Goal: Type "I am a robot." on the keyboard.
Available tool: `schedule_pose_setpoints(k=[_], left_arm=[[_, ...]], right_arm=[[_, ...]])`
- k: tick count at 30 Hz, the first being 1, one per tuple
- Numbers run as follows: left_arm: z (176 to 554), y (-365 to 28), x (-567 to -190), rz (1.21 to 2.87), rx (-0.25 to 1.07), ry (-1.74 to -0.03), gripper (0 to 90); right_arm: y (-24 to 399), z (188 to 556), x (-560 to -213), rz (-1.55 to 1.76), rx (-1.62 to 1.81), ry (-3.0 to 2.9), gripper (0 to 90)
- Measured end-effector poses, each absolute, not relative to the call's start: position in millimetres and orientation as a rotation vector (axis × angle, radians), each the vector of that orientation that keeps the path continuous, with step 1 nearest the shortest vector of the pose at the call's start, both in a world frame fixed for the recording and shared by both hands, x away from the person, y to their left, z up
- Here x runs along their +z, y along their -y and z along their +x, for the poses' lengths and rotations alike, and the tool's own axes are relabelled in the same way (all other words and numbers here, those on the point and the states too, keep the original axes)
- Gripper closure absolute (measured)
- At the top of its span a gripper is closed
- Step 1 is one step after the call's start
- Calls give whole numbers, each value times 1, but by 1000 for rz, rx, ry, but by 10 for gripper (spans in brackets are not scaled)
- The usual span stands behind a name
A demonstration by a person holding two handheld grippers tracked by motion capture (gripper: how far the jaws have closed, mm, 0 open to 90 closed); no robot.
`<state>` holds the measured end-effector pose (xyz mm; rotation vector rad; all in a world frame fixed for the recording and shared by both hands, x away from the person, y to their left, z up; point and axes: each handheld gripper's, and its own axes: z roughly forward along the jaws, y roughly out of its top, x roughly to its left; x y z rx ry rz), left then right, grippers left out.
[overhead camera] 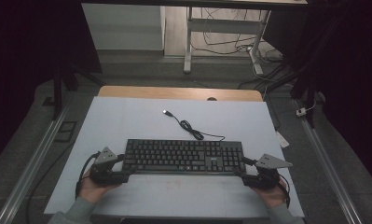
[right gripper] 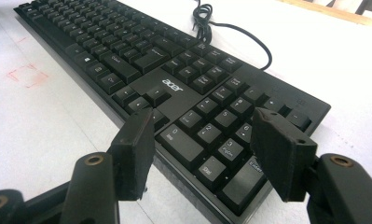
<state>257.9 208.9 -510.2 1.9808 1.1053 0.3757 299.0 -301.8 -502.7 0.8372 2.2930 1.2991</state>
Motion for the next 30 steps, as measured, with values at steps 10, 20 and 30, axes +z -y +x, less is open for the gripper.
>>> schedule_pose_setpoints(k=[10, 20, 30], left_arm=[[257, -210, -510, 1982, 387, -1107, 285], [261, -211, -501, 1954, 416, -1136, 331], [277, -214, -491, 1955, 402, -1152, 506]], right_arm=[[298, 300, -503, 827, 1298, -2296, 404], [288, 304, -499, 828, 1319, -2297, 404], [264, 309, -493, 802, 1336, -2327, 404]])
